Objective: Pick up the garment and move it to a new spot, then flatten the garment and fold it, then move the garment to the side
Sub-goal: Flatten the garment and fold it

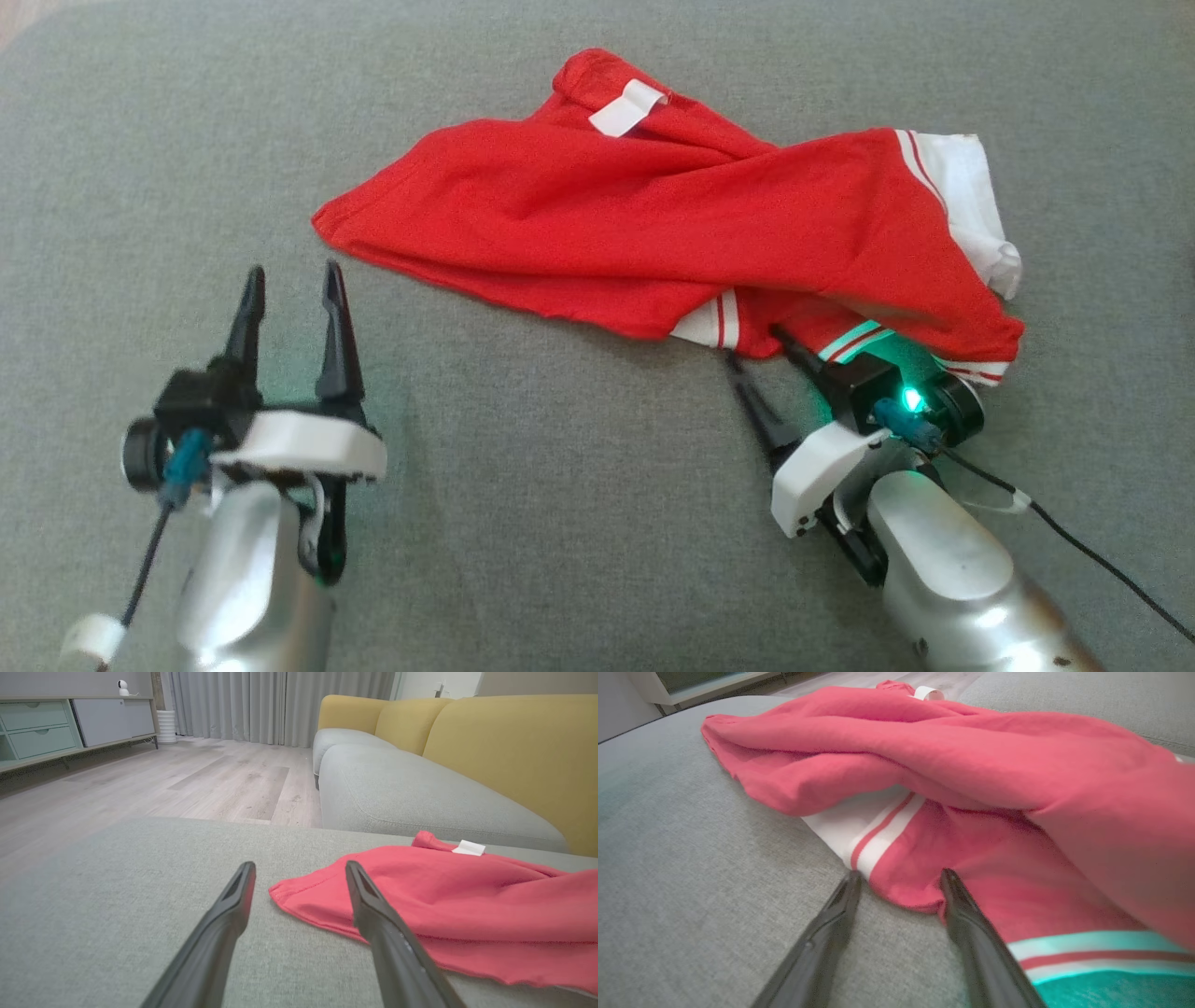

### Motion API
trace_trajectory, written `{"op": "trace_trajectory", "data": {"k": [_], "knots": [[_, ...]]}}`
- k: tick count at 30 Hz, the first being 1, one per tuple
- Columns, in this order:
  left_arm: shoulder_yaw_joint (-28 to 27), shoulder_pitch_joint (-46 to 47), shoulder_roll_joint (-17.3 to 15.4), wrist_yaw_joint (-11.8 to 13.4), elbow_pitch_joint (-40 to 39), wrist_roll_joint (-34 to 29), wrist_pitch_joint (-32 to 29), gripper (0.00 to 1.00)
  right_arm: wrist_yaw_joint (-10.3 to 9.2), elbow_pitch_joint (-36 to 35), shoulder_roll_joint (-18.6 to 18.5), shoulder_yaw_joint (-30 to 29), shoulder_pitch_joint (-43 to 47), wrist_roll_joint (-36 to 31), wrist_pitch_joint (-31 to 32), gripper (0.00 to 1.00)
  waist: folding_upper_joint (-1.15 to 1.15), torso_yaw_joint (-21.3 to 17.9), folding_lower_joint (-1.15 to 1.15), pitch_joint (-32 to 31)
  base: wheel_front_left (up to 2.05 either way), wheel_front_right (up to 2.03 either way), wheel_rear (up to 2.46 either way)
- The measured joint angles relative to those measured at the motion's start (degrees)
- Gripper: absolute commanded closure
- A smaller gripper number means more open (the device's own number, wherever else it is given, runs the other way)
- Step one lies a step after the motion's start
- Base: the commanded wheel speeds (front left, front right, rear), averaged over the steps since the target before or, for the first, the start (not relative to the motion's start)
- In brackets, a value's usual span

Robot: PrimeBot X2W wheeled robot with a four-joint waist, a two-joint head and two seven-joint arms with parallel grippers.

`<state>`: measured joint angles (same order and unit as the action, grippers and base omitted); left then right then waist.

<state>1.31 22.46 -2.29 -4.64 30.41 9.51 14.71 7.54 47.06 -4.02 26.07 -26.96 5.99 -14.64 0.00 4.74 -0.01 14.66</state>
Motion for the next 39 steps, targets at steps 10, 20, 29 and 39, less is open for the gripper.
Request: {"op": "trace_trajectory", "data": {"k": [10,20,29,39], "knots": [[2.5,-8.1,0.1,1.9,-1.3,5.8,0.0,0.00,0.00,-1.4,-3.2,0.2,2.5,3.2,0.0,1.00,0.00,-2.1,0.00,-3.1,0.00,0.00,0.00],[4.3,-14.8,0.0,3.7,-2.0,7.6,0.0,0.00,0.00,-10.4,-10.5,-5.0,14.2,7.7,0.0,1.00,0.00,-4.6,0.00,-8.1,0.00,0.00,0.00],[5.0,-18.0,0.0,3.7,-2.0,7.1,0.0,0.00,0.00,-12.0,-15.3,-12.1,14.5,8.1,0.0,1.00,0.00,-6.7,0.00,-11.2,0.00,0.00,0.00],[6.2,-18.2,-0.1,3.7,-1.9,5.1,0.0,0.00,0.00,-7.7,-13.4,-24.5,7.9,2.5,0.6,0.00,0.00,-6.5,0.01,-11.5,0.00,0.00,0.00]]}}
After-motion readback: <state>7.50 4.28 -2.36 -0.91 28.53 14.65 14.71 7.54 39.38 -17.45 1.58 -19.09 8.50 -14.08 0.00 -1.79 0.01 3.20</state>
